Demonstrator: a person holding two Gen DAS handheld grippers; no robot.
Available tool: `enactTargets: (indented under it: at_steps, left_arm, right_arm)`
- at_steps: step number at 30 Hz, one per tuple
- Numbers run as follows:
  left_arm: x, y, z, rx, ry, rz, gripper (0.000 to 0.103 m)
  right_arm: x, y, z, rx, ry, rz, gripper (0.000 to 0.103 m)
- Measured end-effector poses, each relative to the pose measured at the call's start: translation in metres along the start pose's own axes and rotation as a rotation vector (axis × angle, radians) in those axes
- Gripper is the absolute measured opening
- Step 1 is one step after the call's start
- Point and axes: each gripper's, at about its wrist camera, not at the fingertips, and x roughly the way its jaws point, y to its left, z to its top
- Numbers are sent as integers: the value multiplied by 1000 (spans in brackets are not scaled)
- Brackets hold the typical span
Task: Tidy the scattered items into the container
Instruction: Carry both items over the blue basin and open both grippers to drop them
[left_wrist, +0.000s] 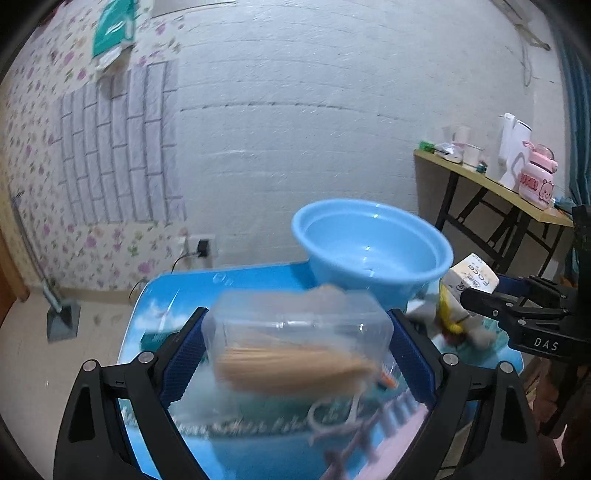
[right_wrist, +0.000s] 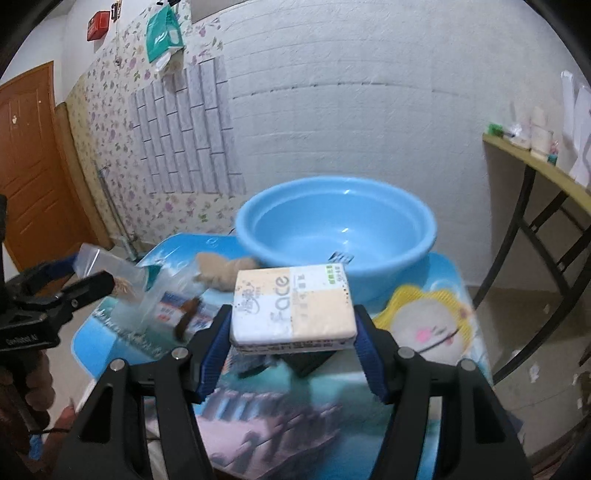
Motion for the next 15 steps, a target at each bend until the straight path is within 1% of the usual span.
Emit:
enactTargets:
  at_steps: [5, 9, 11, 15]
  left_arm:
    - [15, -12, 21, 4, -9, -28, 93]
    - [28, -23, 39, 21, -14, -39, 93]
    - [38, -31, 49, 28, -13, -46, 93]
    - [64, -44, 65, 38, 1, -57, 93]
  right_arm:
    - [0, -19, 15, 34, -20, -10, 62]
    - [7, -29, 26, 47, -24, 4, 62]
    - [14, -32, 29, 46, -19, 4, 62]
    - [38, -44, 34, 67, 20, 13, 62]
